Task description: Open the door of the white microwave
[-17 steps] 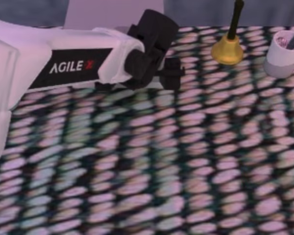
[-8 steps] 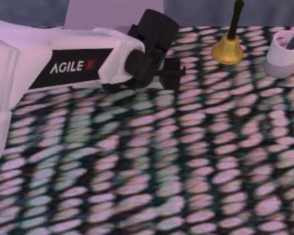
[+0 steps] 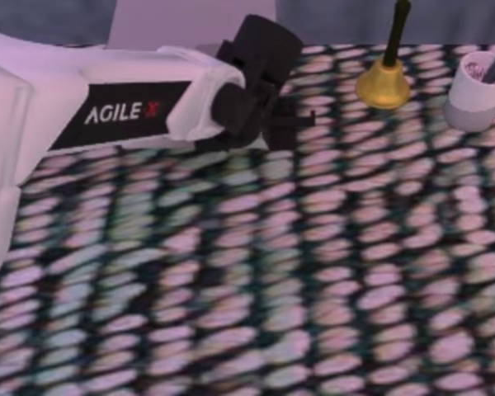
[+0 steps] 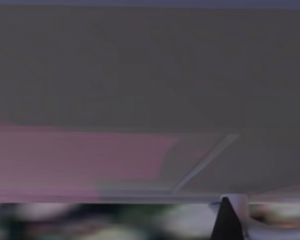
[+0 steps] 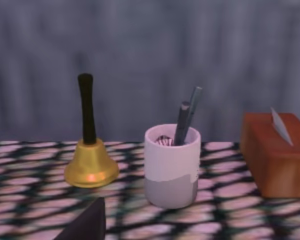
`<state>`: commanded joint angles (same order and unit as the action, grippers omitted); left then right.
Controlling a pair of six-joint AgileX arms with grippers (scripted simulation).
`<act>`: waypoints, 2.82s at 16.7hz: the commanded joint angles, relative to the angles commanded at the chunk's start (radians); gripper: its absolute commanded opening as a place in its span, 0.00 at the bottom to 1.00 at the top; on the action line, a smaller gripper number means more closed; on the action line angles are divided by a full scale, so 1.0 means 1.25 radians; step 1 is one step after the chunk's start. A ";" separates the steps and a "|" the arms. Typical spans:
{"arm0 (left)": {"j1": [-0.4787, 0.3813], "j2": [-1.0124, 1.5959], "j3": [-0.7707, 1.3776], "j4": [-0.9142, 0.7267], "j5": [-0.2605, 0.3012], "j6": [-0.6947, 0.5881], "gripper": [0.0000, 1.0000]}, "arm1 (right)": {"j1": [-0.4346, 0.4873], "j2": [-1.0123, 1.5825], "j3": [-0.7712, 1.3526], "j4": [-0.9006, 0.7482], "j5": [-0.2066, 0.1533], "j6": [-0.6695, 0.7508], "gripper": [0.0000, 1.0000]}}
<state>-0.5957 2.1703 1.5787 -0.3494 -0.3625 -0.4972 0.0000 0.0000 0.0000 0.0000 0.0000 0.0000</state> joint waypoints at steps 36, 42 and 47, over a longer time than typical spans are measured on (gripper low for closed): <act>-0.029 -0.066 -0.103 0.028 -0.017 -0.025 0.00 | 0.000 0.000 0.000 0.000 0.000 0.000 1.00; -0.029 -0.069 -0.114 0.036 -0.010 -0.019 0.00 | 0.000 0.000 0.000 0.000 0.000 0.000 1.00; -0.024 -0.100 -0.159 0.065 0.012 0.019 0.00 | 0.000 0.000 0.000 0.000 0.000 0.000 1.00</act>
<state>-0.6256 2.0454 1.3803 -0.2678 -0.3477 -0.4737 0.0000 0.0000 0.0000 0.0000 0.0000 0.0000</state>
